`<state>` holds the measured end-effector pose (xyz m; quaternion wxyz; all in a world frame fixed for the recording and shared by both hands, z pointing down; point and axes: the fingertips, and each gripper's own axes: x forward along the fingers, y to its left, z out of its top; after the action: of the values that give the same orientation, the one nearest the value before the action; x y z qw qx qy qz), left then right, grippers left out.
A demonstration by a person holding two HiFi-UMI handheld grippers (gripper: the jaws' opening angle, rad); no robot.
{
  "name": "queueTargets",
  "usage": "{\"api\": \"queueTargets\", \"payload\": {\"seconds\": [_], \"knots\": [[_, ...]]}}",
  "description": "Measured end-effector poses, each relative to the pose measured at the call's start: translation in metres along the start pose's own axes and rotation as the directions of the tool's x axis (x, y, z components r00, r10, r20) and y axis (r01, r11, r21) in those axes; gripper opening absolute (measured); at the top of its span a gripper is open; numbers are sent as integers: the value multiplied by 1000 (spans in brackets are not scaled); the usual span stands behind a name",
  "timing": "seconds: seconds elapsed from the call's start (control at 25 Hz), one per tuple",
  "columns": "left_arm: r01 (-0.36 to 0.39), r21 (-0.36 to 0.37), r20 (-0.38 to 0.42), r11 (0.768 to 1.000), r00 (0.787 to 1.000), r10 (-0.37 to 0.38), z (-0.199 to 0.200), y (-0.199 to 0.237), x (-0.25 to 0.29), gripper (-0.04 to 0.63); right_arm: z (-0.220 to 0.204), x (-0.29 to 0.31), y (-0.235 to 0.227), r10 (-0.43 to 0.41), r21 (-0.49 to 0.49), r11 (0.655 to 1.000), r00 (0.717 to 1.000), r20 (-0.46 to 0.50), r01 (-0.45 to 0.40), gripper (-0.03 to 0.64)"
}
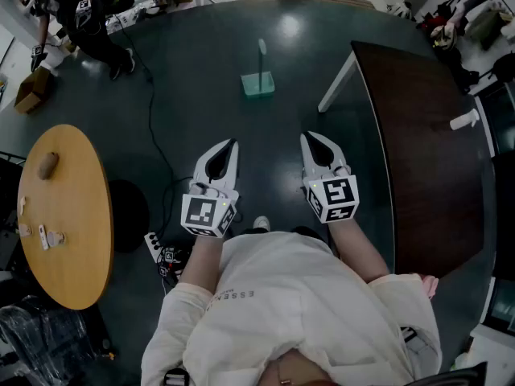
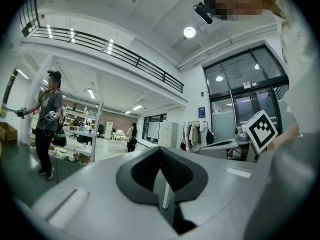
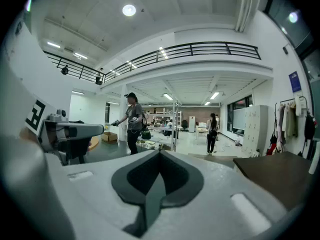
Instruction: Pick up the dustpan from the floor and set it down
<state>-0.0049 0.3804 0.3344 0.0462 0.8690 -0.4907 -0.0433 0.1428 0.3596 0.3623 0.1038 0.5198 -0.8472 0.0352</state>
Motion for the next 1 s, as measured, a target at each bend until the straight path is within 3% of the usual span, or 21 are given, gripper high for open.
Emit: {"api": "queueTargets", "payload": {"seconds": [0.36,0.52,1.0], "knots": [[5,-7,-7,1000,1000,-5,-4,7,0,14,-2,7,5,3,8,1000,1000,-6,-3,-8],[-2,-18,-5,1000,1000,2,-5,16,-1,14,-4,12,3,-18,56,998,1000,-11,19,-8],[-53,-46,-17,998,998,52,-10,50,2,14,-7,45,-2,-35,104,994,998,-52,40,-8]]}}
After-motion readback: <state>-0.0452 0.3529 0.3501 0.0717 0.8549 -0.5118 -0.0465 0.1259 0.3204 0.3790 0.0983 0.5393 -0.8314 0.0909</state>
